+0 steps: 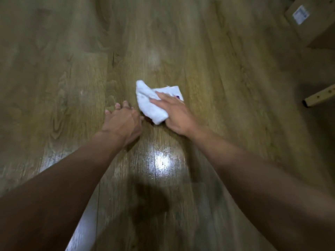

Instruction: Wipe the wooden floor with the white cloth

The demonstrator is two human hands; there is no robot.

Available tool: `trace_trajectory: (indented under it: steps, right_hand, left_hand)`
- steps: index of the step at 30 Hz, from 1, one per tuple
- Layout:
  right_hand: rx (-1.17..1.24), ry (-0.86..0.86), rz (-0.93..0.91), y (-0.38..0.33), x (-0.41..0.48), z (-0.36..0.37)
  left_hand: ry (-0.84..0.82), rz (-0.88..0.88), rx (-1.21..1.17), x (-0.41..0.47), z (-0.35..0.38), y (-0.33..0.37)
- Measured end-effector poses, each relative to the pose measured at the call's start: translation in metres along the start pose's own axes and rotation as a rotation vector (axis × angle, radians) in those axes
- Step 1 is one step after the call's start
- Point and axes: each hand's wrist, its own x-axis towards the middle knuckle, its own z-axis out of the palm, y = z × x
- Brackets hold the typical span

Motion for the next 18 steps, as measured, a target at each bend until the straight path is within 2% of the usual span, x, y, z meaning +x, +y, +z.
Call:
trace_trajectory:
  steps: [2,4,7,9,11,14,16,18]
  right_hand:
    - [0.0,0.052,0.037,0.025,-0.028,-0.012]
    - [-0.003,0.118,0.205,0.05,-0.03,-0.022]
    - [-0.036,0.138,0.432,0.06,0.013,-0.031]
    - [0.005,0.183,0.492,0.044,0.038,-0.027]
    - [0.021,0.189,0.417,0.026,0.035,-0.019]
    - [-0.062,0.058,0.114,0.025,-0.022,-0.011]
    - [-0.088,0.068,0.122,0.044,-0.054,-0.016]
    - [-0.186,0.146,0.258,0.057,-0.052,-0.022]
  left_hand:
    - [-0.001,-0.006,0.016,-0.002,-0.001,0.003]
    - [0.002,-0.024,0.026,-0.005,-0.002,0.005]
    - [0.045,-0.049,-0.009,-0.007,-0.004,0.011]
    - [0.114,-0.019,-0.061,-0.008,-0.004,0.02]
    - [0.184,0.057,-0.09,-0.009,-0.001,0.028]
    - [0.201,0.105,-0.11,-0.008,0.004,0.029]
    - [0.223,0.072,-0.112,-0.007,0.006,0.025]
    - [0.286,0.064,-0.09,-0.007,0.004,0.025]
